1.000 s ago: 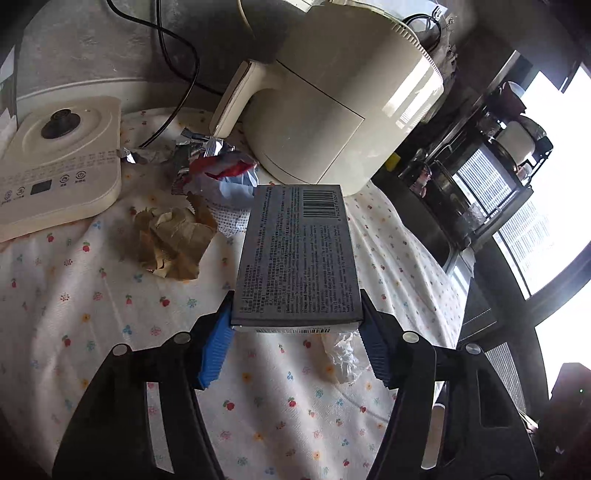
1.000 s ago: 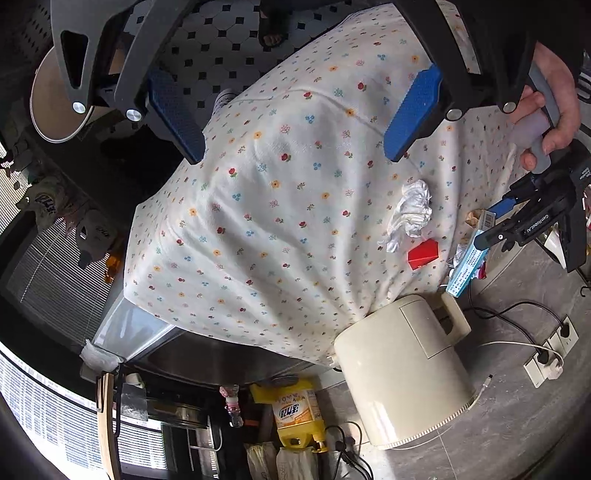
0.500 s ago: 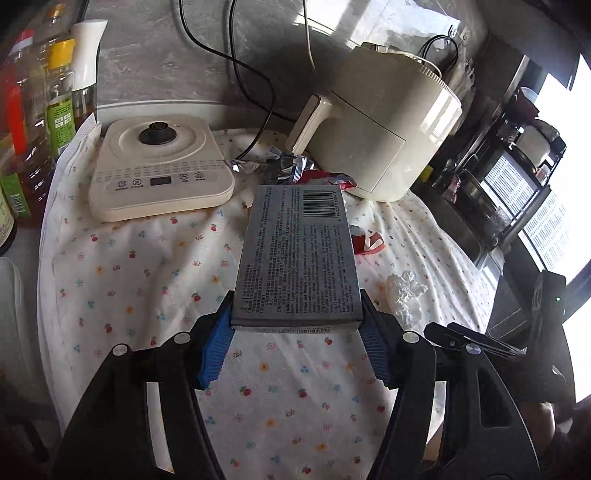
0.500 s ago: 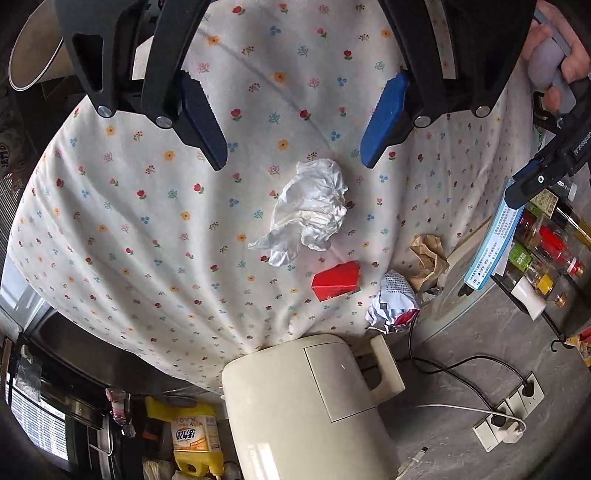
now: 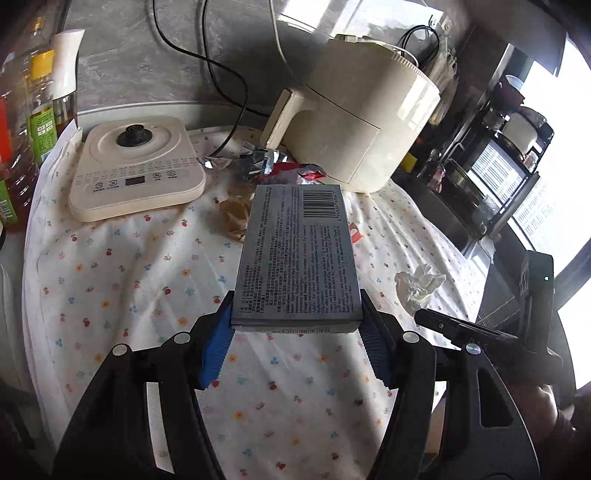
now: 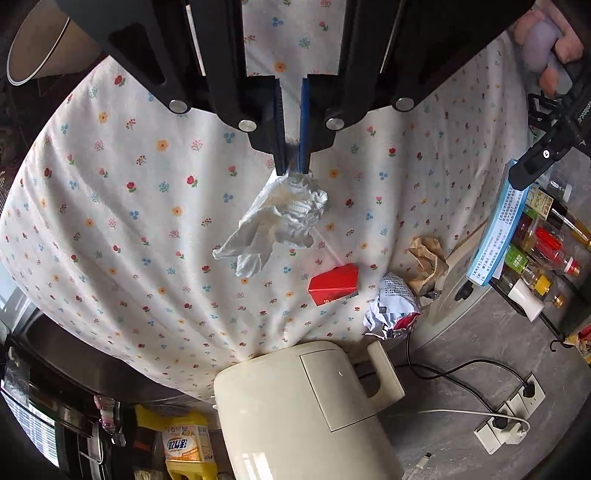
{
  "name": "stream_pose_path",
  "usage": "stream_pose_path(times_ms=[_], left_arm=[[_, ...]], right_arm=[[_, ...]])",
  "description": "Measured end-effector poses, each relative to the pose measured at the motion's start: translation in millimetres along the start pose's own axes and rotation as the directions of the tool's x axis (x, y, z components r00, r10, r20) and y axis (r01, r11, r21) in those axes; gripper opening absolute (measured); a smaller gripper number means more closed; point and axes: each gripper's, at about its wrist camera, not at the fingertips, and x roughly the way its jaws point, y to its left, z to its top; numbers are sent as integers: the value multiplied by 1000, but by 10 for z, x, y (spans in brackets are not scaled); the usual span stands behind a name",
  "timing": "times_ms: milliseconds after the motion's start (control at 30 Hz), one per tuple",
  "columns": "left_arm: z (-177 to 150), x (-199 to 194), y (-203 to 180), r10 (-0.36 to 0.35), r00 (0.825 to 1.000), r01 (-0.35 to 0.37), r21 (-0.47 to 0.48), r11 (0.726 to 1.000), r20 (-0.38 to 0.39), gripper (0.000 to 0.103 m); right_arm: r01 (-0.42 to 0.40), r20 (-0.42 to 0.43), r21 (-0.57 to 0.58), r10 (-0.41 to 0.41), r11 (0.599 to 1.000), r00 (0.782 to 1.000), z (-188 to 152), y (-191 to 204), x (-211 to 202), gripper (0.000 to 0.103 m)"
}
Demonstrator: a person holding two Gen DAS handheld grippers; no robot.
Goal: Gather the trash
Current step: 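Carry the box and tissue over the white bin and open both grippers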
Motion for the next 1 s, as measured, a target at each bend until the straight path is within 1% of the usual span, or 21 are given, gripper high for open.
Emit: stream_pose_path(times_ms=[167,233,333,433,533,700,833,1000], left_arm=[[23,257,-555,-97,995,100,87,991,-31,63],[7,371,-810,-139,989,144,120,982,-53,63],[-58,532,-1225,-199,976,212,177,961,-89,63],[-141,658,-1638,-254,958,278,220,935,-130,63],[-266,780,-2044,-299,937,338,250,907,-180,63],[-543,912,-2719,-353,899,424,314,849,-260,63],[-757,954,-3156,-379,873,472,337,814,-306,63],[-1050,1017,-3606,-384,850,505,353,788,-359,63]], right_arm=[[56,48,97,-61,994,997,-159,-529,-440,8],[86,64,141,-96,986,993,-244,-773,-619,8],[133,83,212,-154,968,985,-399,-1160,-887,8],[181,84,292,-214,939,973,-593,-1552,-1113,8],[224,82,360,-270,906,959,-807,-1915,-1356,8],[278,68,471,-348,837,935,-1218,-2479,-1763,8],[308,42,536,-390,786,920,-1543,-2865,-2003,8],[333,11,586,-418,738,908,-1867,-3260,-2195,9]])
